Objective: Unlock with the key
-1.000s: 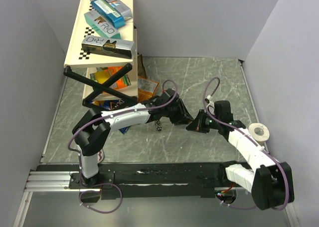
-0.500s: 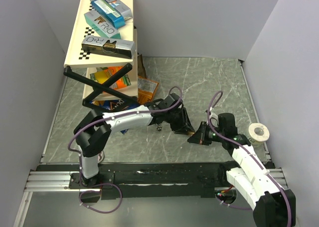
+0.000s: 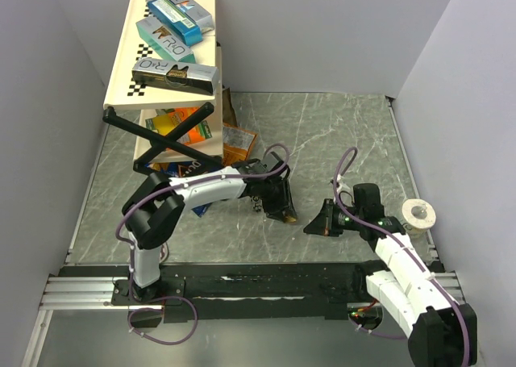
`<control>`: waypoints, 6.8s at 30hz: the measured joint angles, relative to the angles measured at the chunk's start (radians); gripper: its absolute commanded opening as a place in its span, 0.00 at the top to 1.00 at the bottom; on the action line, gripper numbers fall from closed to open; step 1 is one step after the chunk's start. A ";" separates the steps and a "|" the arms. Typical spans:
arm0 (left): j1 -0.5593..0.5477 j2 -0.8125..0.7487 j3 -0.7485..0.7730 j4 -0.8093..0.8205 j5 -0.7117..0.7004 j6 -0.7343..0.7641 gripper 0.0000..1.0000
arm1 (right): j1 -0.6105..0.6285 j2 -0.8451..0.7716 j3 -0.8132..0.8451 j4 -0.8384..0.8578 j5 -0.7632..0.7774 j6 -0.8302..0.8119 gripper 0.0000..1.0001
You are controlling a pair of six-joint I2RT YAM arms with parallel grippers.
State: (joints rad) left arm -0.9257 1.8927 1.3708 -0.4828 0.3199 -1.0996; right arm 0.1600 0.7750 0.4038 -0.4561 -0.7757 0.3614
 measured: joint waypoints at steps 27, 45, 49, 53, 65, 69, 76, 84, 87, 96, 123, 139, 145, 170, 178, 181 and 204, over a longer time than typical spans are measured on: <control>0.006 0.225 0.303 -0.266 -0.291 0.082 0.01 | -0.001 -0.063 0.092 -0.111 -0.131 -0.019 1.00; 0.006 -0.541 -0.180 0.422 0.048 0.124 0.25 | -0.001 0.055 0.360 -0.238 -0.513 -0.075 1.00; 0.001 -0.558 -0.317 0.541 0.198 0.092 0.36 | -0.001 0.068 0.378 -0.261 -0.546 -0.077 1.00; -0.006 -0.549 -0.338 0.574 0.275 0.081 0.47 | 0.006 0.070 0.391 -0.273 -0.562 -0.090 1.00; -0.042 -0.494 -0.307 0.607 0.338 0.079 0.70 | 0.026 0.072 0.398 -0.309 -0.577 -0.117 1.00; -0.053 -0.471 -0.295 0.604 0.338 0.074 0.77 | 0.026 0.069 0.398 -0.318 -0.580 -0.117 1.00; -0.058 -0.467 -0.280 0.592 0.346 0.068 0.81 | 0.026 0.049 0.398 -0.327 -0.580 -0.117 1.00; -0.061 -0.467 -0.280 0.596 0.349 0.057 0.94 | 0.026 0.038 0.398 -0.332 -0.580 -0.119 1.00; -0.061 -0.467 -0.280 0.596 0.355 0.055 0.98 | 0.026 0.037 0.398 -0.335 -0.582 -0.124 1.00; -0.066 -0.468 -0.286 0.600 0.347 0.040 0.99 | 0.026 0.030 0.400 -0.351 -0.599 -0.124 0.93; -0.090 -0.603 -0.385 0.675 0.205 0.021 0.99 | 0.027 -0.217 0.335 -0.042 -0.376 0.205 0.51; -0.090 -0.603 -0.385 0.651 0.178 0.022 0.99 | 0.029 -0.224 0.303 -0.007 -0.426 0.256 0.57; -0.090 -0.603 -0.385 0.632 0.171 0.023 0.99 | 0.035 -0.222 0.303 -0.006 -0.438 0.256 0.60; -0.090 -0.584 -0.366 0.630 0.170 0.024 0.99 | 0.060 -0.188 0.295 0.000 -0.438 0.252 0.95; -0.090 -0.575 -0.360 0.634 0.172 0.025 0.99 | 0.060 -0.186 0.285 0.001 -0.424 0.252 1.00; -0.090 -0.572 -0.360 0.627 0.172 0.025 0.98 | 0.060 -0.186 0.273 0.000 -0.420 0.259 1.00; -0.110 -0.336 -0.078 0.106 -0.284 0.085 0.13 | 0.050 -0.115 0.255 -0.335 -0.140 0.121 1.00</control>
State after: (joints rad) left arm -1.0355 1.5570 1.2930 -0.3767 0.0360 -1.0149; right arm 0.2100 0.6598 0.6586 -0.7910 -0.9157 0.4828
